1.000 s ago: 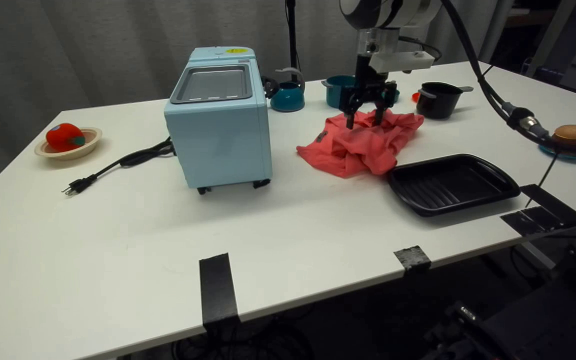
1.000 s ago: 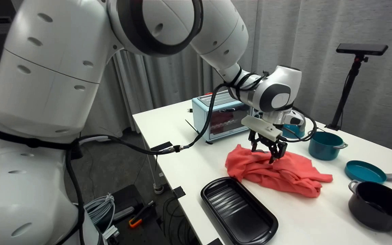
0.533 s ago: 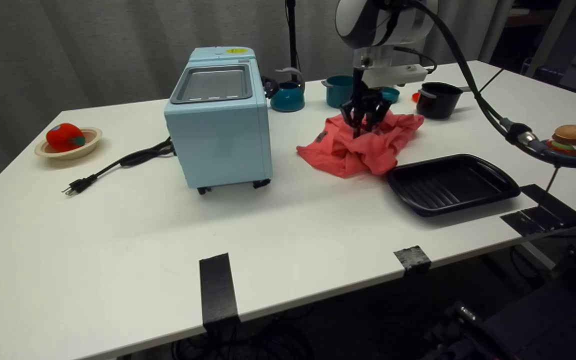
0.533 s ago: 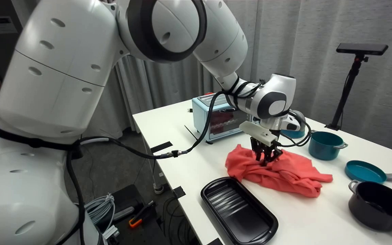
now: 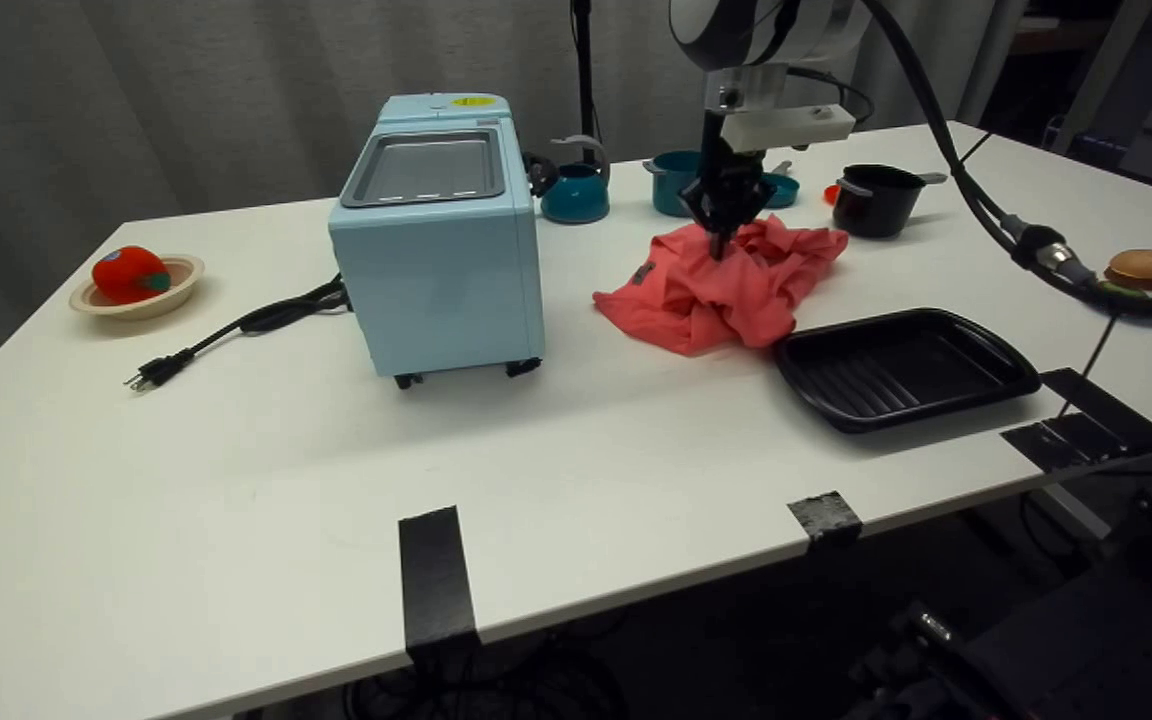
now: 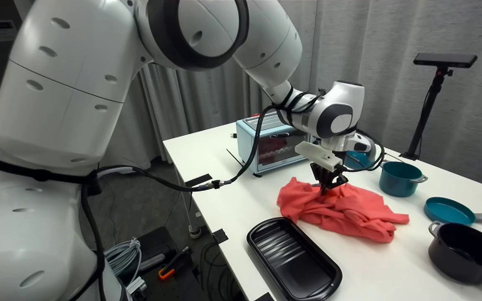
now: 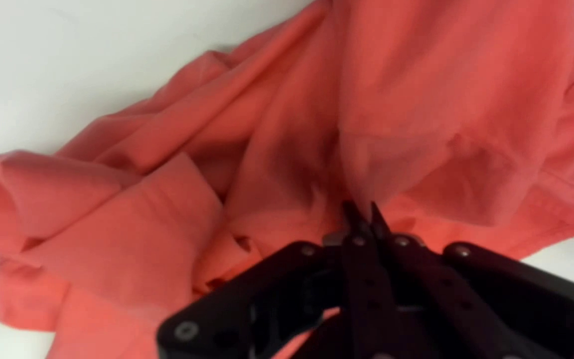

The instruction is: Unfold the orange cloth

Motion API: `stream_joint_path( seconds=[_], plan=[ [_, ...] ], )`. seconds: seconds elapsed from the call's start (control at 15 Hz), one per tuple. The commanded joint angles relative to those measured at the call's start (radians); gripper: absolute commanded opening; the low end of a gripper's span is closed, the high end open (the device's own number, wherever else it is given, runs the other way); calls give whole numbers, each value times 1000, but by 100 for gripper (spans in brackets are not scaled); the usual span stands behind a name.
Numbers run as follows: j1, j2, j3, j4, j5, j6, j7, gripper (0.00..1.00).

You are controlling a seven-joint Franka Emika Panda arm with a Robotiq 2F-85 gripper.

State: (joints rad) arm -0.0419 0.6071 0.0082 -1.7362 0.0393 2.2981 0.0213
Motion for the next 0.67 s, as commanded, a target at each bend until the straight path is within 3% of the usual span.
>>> stream_joint_path(
  seconds=[0.0,0.2,0.6],
  plan=[
    [-2,-116,-29,-50,-24,-44,-12,0],
    [-3,-215,-62,-82,-69,-135,-8,0],
    [-11,-376,-157,-162,-263,-473,72,0]
  ],
)
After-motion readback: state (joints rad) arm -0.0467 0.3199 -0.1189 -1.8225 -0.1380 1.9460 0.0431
